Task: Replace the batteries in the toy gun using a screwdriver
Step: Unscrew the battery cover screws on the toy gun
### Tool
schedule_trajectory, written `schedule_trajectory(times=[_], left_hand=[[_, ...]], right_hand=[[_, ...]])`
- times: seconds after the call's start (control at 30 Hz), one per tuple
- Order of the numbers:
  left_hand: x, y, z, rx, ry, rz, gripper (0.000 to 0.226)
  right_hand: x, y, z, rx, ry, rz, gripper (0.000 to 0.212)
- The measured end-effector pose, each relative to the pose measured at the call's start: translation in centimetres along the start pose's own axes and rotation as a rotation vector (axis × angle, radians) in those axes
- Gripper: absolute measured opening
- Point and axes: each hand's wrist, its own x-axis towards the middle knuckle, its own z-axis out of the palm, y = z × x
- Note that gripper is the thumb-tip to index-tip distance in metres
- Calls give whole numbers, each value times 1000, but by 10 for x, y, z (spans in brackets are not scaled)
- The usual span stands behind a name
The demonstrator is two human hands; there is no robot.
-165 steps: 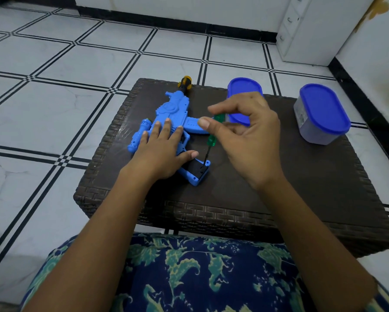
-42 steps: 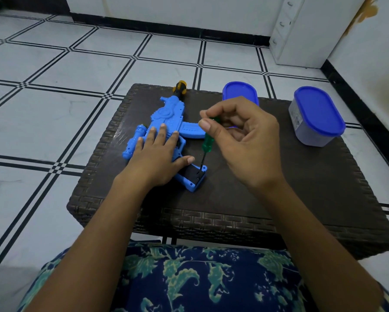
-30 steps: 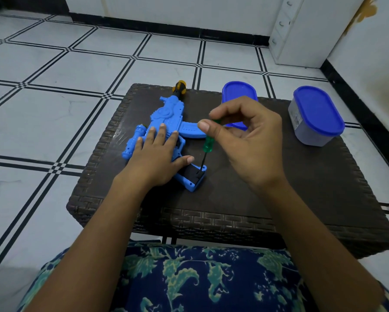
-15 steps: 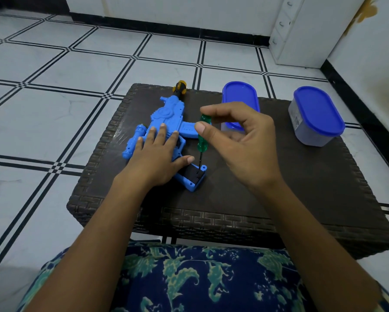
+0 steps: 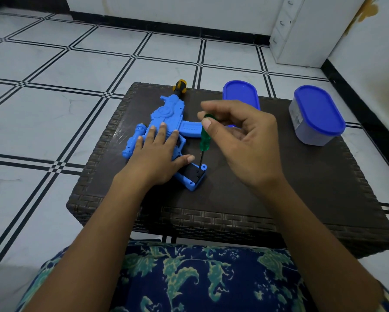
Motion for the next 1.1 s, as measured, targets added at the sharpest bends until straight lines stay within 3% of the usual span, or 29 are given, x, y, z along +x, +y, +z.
schedule_trajectory(times=[0.23, 0.53, 1.1], left_hand=[[0, -1, 1, -2, 0, 9, 84], [0, 0, -1, 4, 1, 4, 83], [0, 1, -2, 11, -8, -1, 83]], right_hand=[[0, 3, 3, -93, 18, -80, 20], [1, 2, 1, -12, -11, 12, 24], [2, 2, -4, -63, 94, -24, 18]])
